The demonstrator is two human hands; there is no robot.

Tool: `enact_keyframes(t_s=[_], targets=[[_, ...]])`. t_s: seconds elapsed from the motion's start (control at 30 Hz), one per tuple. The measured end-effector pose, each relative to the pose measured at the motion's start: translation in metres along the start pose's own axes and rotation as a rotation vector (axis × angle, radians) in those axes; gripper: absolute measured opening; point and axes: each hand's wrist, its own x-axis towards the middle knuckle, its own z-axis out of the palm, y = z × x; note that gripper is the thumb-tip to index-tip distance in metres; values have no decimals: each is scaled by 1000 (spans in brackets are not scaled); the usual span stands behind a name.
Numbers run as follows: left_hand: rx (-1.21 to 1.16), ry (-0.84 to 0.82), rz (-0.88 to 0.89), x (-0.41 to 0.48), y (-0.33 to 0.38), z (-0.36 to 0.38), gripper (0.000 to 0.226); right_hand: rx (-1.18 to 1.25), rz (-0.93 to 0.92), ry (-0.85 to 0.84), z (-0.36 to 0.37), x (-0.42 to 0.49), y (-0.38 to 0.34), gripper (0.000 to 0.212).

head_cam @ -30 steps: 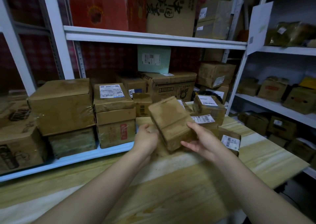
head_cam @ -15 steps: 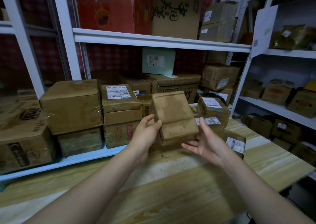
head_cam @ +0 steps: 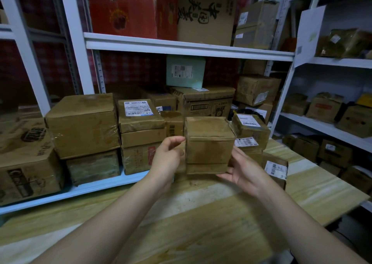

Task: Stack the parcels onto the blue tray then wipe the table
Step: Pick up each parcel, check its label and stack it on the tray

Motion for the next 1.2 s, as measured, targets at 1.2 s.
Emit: enact_keyframes(t_s=[1.2], targets=[[-127, 97, -215, 11, -15, -5, 36, 235, -212, 106, 11, 2, -2, 34]])
